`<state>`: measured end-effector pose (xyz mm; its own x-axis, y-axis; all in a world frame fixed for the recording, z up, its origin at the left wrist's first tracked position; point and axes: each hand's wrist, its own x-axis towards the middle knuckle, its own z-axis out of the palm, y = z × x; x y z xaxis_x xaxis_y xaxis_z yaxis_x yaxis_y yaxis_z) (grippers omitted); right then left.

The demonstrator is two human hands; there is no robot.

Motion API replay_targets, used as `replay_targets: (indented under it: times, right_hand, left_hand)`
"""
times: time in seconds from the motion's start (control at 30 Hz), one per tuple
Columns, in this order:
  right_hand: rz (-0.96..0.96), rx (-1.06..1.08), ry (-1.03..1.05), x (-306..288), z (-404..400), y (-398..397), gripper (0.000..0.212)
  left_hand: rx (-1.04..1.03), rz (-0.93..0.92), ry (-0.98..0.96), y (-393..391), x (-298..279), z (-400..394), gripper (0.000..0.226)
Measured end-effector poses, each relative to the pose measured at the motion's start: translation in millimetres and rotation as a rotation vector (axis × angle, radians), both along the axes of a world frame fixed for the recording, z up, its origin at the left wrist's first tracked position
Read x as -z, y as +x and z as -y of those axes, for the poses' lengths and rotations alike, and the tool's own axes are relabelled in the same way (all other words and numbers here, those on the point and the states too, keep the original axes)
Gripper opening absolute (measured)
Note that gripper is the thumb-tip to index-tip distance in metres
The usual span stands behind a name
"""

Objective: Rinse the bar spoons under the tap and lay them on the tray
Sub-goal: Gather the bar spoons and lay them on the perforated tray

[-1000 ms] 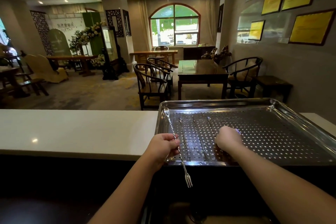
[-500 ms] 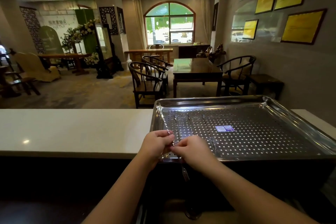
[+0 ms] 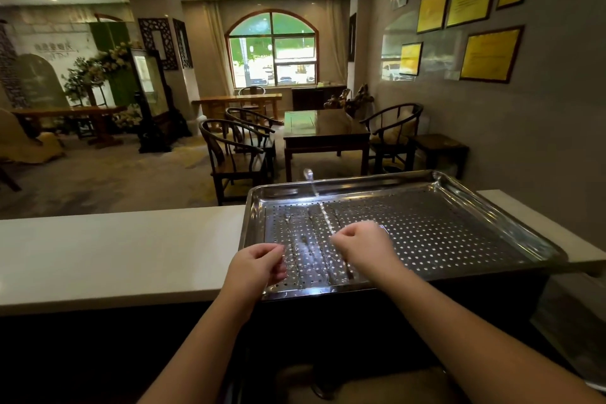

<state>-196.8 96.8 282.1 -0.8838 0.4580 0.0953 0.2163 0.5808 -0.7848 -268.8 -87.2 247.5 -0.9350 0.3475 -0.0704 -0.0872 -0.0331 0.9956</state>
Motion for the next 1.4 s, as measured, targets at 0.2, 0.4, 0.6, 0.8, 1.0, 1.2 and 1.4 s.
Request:
replay_targets:
  times: [0.2,0.4,0.6,0.8,1.0,1.2,1.4]
  right_hand:
    - [0.018,0.274,0.046,6.6,-75.9,-6.9,0.024]
    - [0.234,0.365,0.139,26.7,-106.3,-8.0,0.024]
    - [0.342,0.339,0.238,32.5,-105.6,-14.4,0.026]
    - [0.418,0.288,0.304,35.2,-105.8,-20.9,0.021]
    - [0.414,0.294,0.358,38.6,-105.9,-24.5,0.023]
    - [0.420,0.288,0.416,41.1,-105.6,-25.0,0.026]
    - [0.412,0.242,0.374,43.0,-112.9,-24.8,0.021]
  left_hand:
    - [-0.016,-0.032,-0.073,2.4,-0.6,-2.3,0.015]
    - [-0.040,-0.081,-0.142,3.2,3.2,-4.5,0.016]
    - [-0.074,-0.140,-0.223,7.1,3.1,-7.6,0.015]
    - [-0.093,-0.202,-0.298,11.4,3.8,-10.9,0.014]
    - [-0.111,-0.266,-0.344,13.8,6.0,-11.4,0.015]
    - [-0.132,-0.364,-0.449,17.5,8.0,-13.5,0.015]
    - [-0.143,-0.436,-0.558,20.7,11.0,-17.7,0.013]
